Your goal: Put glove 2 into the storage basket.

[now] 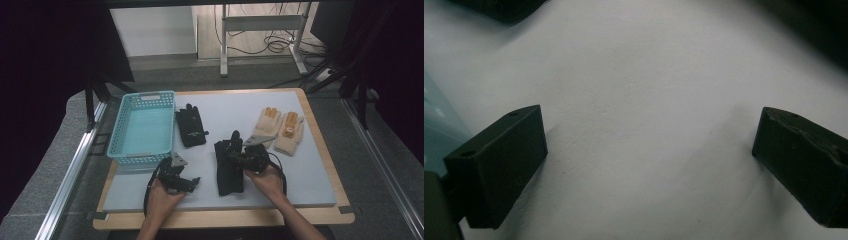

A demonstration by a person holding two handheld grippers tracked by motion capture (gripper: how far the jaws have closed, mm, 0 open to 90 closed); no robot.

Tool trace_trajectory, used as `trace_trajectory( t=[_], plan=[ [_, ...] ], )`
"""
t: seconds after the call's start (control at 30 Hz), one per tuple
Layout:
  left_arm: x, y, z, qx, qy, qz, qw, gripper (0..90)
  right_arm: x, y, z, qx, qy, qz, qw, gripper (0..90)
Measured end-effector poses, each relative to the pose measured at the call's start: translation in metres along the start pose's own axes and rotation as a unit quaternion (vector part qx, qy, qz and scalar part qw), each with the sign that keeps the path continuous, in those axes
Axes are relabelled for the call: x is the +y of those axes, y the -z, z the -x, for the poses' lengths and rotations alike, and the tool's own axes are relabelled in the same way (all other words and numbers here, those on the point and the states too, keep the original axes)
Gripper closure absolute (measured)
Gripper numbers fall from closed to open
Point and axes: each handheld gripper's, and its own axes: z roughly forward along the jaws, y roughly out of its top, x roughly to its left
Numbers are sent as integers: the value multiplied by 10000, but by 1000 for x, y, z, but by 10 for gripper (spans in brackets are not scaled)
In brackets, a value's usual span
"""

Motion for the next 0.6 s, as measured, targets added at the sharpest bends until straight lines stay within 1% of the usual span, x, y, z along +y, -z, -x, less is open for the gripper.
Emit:
trace_trajectory(
  t=[0.1,0.13,0.17,0.2,0.27,0.3,0.37,0.4,0.43,0.47,0.53,0.6],
  plan=[
    [0,0,0,2,-4,2,10000,15,-15,-12,4,-47,-100,-167,9998,797],
    [0,0,0,1,-4,3,10000,15,-17,-12,7,-5,-92,-125,9999,754],
    [0,0,0,1,-3,2,10000,15,-17,-10,8,-39,-87,-49,9999,679],
    [0,0,0,0,0,1,10000,15,-15,-8,9,-124,-24,46,9999,633],
    [0,0,0,-2,2,2,10000,14,-9,-4,11,-196,35,205,9996,575],
    [0,0,0,2,-11,0,10000,14,-4,-4,13,-203,65,228,9995,551],
    [0,0,0,6,-17,0,10000,14,2,-6,15,-235,125,201,9994,539],
    [0,0,0,-1,0,1,10000,15,5,-9,16,-266,165,144,9994,534],
    [0,0,0,-1,0,1,10000,14,5,-9,16,-266,165,144,9994,534],
    [0,0,0,0,-1,0,10000,15,13,-19,21,-271,191,51,9994,533],
    [0,0,0,0,-1,0,10000,15,20,-28,26,-235,138,22,9996,540],
    [0,0,0,-1,-2,0,10000,15,27,-36,29,-171,118,-5,9998,591]
  ],
)
